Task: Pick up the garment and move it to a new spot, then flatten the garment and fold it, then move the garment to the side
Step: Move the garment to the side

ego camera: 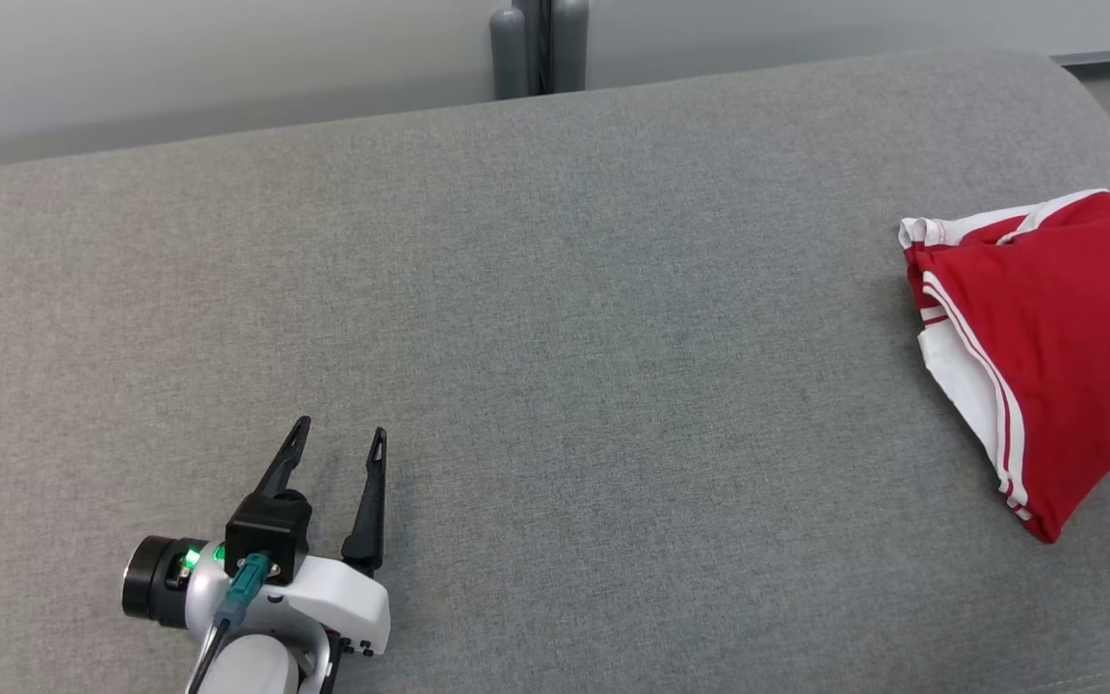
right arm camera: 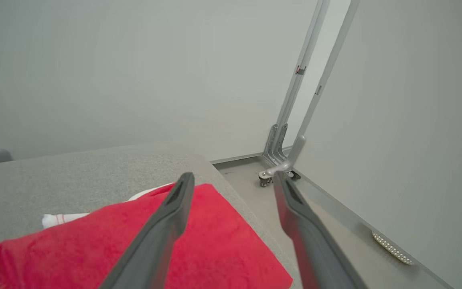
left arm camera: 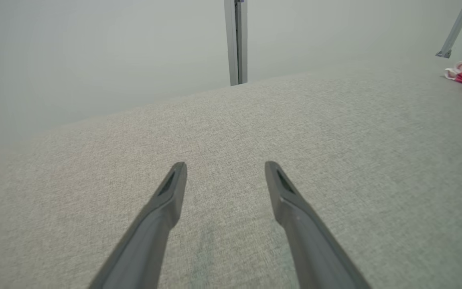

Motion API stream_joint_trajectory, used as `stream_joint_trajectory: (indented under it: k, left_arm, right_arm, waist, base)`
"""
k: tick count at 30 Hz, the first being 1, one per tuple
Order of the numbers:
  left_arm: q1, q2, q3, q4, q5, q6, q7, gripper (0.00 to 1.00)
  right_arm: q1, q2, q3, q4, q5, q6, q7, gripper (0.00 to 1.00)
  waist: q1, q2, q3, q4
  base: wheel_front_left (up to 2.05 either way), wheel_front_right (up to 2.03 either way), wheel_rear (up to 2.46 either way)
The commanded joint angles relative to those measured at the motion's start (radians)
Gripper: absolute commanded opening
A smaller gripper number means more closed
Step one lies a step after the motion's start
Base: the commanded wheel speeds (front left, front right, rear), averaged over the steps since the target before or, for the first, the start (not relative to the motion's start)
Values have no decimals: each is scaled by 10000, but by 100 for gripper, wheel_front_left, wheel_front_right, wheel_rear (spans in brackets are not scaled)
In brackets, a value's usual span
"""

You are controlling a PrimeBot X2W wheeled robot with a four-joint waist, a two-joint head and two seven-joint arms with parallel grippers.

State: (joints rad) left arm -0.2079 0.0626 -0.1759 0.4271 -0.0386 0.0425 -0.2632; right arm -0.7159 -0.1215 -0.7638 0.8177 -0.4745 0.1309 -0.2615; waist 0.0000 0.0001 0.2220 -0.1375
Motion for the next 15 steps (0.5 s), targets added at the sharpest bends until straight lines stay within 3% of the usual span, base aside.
stream_joint_trajectory:
  k: [1,8,15]
  left_arm:
    - [62,49,71,-45,-61,45,-14,100]
    - [512,1,364,-130,-242,114,-14,100]
    - [1016,-40,622,-108,-363,98,-12,100]
  right_arm:
    - [222,86,249,-103,221,-4,-46,100]
    - [1749,644,2654,-1326,2302,-2,-46,100]
    - [3701,670,5613,-2280,4160,-4,-48,100]
  waist:
    - [0,-1,-191,61]
    - [0,-1,-912,427]
    - [0,-1,-1492,899]
  base:
    - [0,0,0]
    - [0,0,0]
    - [0,0,0]
